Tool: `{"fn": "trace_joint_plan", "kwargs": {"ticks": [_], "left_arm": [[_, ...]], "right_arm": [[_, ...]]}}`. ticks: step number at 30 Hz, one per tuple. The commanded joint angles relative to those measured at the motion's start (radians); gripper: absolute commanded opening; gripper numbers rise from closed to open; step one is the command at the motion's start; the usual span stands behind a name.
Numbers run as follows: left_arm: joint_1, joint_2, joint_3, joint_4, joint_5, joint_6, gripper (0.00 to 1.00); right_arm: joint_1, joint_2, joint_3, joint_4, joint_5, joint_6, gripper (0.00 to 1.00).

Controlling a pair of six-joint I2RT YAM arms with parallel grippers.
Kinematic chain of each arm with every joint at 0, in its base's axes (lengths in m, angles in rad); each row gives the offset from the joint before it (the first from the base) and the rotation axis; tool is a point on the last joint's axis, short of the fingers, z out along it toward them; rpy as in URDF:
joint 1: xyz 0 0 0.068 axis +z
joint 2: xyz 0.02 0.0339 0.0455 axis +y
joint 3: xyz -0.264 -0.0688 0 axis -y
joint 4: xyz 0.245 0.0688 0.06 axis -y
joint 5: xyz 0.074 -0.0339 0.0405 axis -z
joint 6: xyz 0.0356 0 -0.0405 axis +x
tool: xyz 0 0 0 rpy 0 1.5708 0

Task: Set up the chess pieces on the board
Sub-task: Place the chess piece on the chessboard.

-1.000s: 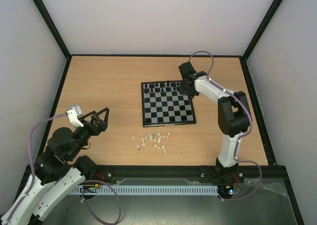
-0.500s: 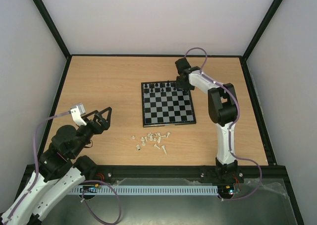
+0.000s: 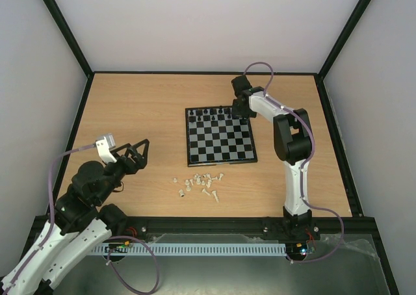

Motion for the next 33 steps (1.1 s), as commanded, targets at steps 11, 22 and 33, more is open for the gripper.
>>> {"fn": "trace_joint_plan", "kwargs": {"ticks": [11,22,33], "left_arm": [[0.003,0.017,-0.012,0.045,0.005,0.004,1.00],[0.003,0.020,-0.013,0.054,0.008,0.000,1.00],[0.002,0.027,-0.023,0.057,0.011,-0.009,1.00]], "right_arm": [[-0.004,-0.026,-0.024,-0.013,-0.022,-0.018,0.21],[-0.004,-0.095,-0.045,-0.006,-0.030,-0.020,0.36],[-0.005,-0.375,-0.218,-0.007,0.036,0.001,0.55]]}}
